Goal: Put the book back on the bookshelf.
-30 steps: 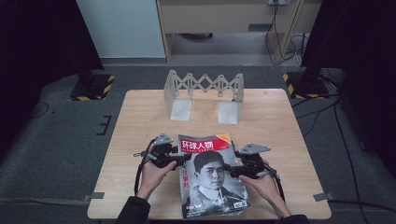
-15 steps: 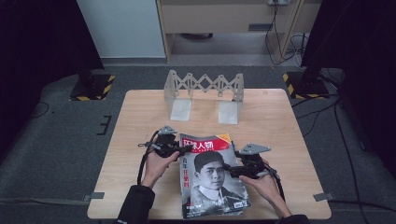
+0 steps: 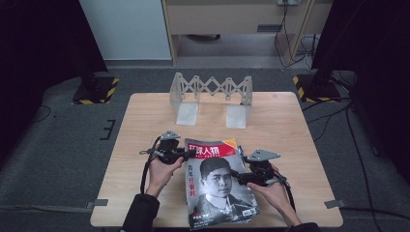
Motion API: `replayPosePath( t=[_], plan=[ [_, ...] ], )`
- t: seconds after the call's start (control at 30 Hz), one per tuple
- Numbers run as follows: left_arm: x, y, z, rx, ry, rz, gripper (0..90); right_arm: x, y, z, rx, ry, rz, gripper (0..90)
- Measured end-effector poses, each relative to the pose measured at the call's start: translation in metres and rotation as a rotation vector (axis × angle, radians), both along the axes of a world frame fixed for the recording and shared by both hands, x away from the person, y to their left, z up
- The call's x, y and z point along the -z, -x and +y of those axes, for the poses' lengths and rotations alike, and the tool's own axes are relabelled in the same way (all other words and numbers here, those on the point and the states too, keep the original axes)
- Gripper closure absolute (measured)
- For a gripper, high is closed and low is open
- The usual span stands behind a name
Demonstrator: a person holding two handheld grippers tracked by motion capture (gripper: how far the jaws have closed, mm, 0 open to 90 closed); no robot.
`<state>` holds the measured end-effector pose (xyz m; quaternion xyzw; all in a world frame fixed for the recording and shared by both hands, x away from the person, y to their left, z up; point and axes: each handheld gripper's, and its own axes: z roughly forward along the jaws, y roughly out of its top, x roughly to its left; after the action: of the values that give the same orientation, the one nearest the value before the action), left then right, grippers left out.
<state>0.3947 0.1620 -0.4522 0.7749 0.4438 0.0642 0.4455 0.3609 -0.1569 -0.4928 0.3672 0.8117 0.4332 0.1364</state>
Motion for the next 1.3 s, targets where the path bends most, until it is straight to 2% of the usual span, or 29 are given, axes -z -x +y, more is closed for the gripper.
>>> replayPosePath(
  t=[0.13, 0.27, 0.4, 0.57, 0.77, 0.83, 0.9, 0.93, 1.07, 1.13, 1.3],
  plan=[
    [-0.001, 0.011, 0.005, -0.032, -0.005, -0.036, 74.9, -0.003, 0.005, -0.001, 0.014, 0.005, -0.004, 21.3],
    [0.001, 0.018, 0.010, -0.052, 0.007, -0.055, 74.8, -0.005, 0.015, -0.006, 0.017, 0.006, 0.001, 20.4],
    [0.004, 0.019, 0.013, -0.062, 0.018, -0.055, 75.0, -0.003, 0.022, -0.012, 0.022, 0.017, 0.016, 21.1],
    [0.007, 0.020, 0.015, -0.072, 0.022, -0.048, 74.8, 0.000, 0.025, -0.013, 0.038, -0.003, 0.029, 21.7],
    [0.010, 0.037, 0.022, -0.090, 0.018, -0.041, 72.9, 0.002, 0.020, -0.013, 0.023, -0.007, 0.036, 21.4],
    [0.014, 0.042, 0.025, -0.086, 0.005, -0.035, 71.3, 0.002, 0.018, -0.013, 0.021, -0.009, 0.032, 21.4],
    [0.018, 0.045, 0.029, -0.078, 0.013, -0.025, 69.6, 0.002, 0.015, -0.013, 0.014, -0.004, 0.027, 21.4],
    [0.019, 0.044, 0.030, -0.075, 0.021, -0.027, 69.0, 0.003, 0.014, -0.013, 0.017, -0.005, 0.030, 21.4],
    [0.018, 0.036, 0.032, -0.034, 0.007, -0.015, 66.4, 0.002, 0.013, -0.012, 0.012, -0.003, 0.028, 21.7],
    [0.017, 0.030, 0.032, -0.031, -0.008, -0.022, 63.6, 0.002, 0.013, -0.012, 0.010, -0.002, 0.022, 21.9],
    [0.016, 0.012, 0.033, -0.012, 0.004, -0.003, 60.3, 0.002, 0.013, -0.013, 0.004, 0.000, 0.015, 22.6]
  ],
)
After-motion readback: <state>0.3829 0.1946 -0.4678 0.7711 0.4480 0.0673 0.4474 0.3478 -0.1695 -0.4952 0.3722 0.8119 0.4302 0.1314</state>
